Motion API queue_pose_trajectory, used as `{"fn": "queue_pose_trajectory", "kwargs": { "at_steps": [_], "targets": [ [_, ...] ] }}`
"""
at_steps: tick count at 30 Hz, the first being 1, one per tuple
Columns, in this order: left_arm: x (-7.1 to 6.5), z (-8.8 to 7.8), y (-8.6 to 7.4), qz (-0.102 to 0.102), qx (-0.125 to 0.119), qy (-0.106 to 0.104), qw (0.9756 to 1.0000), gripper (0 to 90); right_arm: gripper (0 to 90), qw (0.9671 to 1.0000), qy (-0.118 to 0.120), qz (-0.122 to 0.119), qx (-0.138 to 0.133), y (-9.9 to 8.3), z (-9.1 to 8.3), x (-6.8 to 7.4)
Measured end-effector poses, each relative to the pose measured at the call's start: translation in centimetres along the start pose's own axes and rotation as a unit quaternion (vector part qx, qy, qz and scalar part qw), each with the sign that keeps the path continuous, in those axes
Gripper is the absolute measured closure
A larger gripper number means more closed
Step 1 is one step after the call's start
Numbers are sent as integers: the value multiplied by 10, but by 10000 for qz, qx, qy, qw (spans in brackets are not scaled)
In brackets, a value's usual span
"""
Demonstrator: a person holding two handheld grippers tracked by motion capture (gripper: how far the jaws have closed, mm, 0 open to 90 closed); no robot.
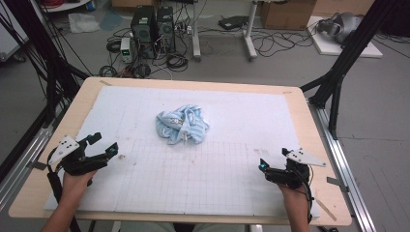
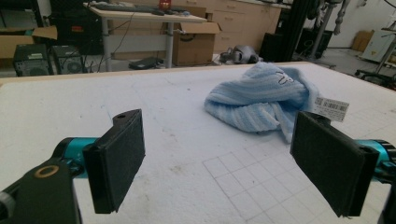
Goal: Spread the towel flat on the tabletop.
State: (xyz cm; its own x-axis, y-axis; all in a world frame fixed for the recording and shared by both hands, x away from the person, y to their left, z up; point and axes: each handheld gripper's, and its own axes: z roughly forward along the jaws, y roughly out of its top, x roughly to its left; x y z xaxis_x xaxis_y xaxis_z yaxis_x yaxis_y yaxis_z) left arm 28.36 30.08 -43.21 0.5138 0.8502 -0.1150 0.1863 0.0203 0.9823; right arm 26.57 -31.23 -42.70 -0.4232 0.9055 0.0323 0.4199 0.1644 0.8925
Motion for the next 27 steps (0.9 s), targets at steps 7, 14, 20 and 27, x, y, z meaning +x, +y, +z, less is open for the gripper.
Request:
{"fn": "queue_pose_trajectory", "kwargs": {
  "at_steps": [7,14,20,27],
  "targets": [
    [-2,1,0,-37,-9,2,10000,182,66,9999,-33,60,-100,-1,-5,-1],
    [-2,5,-1,-84,74,-67,9999,189,66,9999,-6,10,-110,0,-5,-2],
    [-3,5,2,-74,66,-157,9998,180,66,9999,-3,-72,-75,0,-6,0],
    [-8,9,7,-135,117,-374,9991,177,66,10000,7,-12,-44,1,-9,6]
  ]
}}
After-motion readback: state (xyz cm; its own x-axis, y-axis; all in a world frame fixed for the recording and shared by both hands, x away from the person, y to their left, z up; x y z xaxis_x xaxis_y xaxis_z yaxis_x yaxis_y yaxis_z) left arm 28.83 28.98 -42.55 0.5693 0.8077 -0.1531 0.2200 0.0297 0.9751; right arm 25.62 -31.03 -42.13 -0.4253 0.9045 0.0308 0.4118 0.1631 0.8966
